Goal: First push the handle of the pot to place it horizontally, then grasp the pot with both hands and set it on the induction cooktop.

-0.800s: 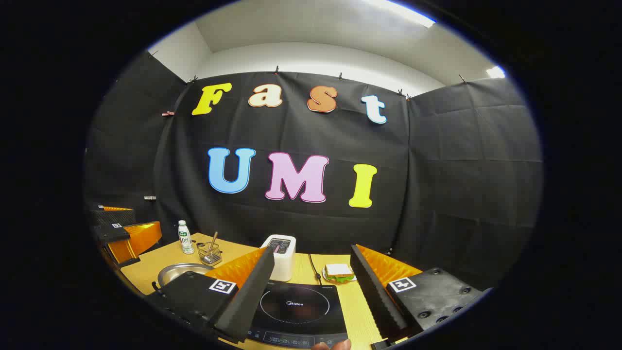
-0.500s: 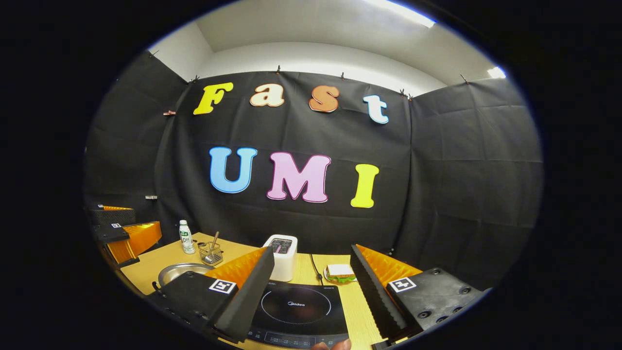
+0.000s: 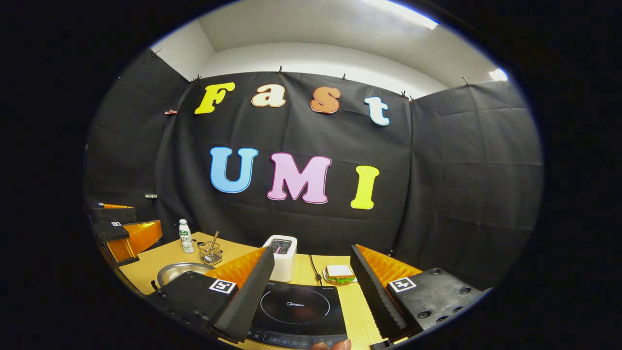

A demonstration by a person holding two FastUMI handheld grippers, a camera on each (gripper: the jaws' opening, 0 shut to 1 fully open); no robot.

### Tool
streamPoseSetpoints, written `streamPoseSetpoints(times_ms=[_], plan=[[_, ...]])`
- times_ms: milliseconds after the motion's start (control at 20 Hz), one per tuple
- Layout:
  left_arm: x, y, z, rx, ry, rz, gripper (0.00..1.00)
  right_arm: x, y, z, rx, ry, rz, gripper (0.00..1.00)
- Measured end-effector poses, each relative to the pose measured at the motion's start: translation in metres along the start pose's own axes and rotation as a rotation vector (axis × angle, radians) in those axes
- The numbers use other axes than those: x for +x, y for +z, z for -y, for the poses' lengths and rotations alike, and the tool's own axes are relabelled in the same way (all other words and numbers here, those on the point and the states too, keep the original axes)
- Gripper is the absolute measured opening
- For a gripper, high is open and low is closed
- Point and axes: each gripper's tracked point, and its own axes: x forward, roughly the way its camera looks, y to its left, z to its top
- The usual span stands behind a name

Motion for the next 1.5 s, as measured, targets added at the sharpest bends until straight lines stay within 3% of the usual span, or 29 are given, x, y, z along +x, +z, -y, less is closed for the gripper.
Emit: streamPoseSetpoints(times_ms=[150,250,350,600,850,1150,1300,1500], plan=[[-0.004,0.004,0.001,0.012,-0.002,0.010,0.90,-0.001,0.000,0.000,-0.001,-0.001,-0.001,0.98],[-0.006,0.004,0.001,0.016,-0.011,0.011,0.82,-0.001,0.000,-0.001,0.000,-0.002,0.000,0.98],[-0.008,0.004,0.008,0.010,-0.038,0.005,0.67,-0.002,0.001,-0.001,-0.001,0.000,0.001,0.98],[-0.016,0.001,0.000,0.044,-0.030,0.000,0.05,-0.005,0.003,-0.003,-0.012,0.011,0.000,0.98],[-0.020,-0.042,0.002,0.011,-0.079,-0.158,0.05,-0.008,0.003,-0.004,-0.020,0.023,-0.003,0.98],[-0.035,-0.122,-0.013,-0.009,-0.082,-0.397,0.05,-0.008,-0.006,-0.005,-0.020,0.042,-0.041,0.98],[-0.048,-0.180,-0.013,-0.001,-0.134,-0.561,0.05,-0.008,-0.010,-0.005,-0.020,0.049,-0.054,0.98],[-0.054,-0.234,-0.008,-0.070,-0.226,-0.768,0.05,-0.009,-0.015,-0.001,-0.021,0.045,-0.064,0.98]])
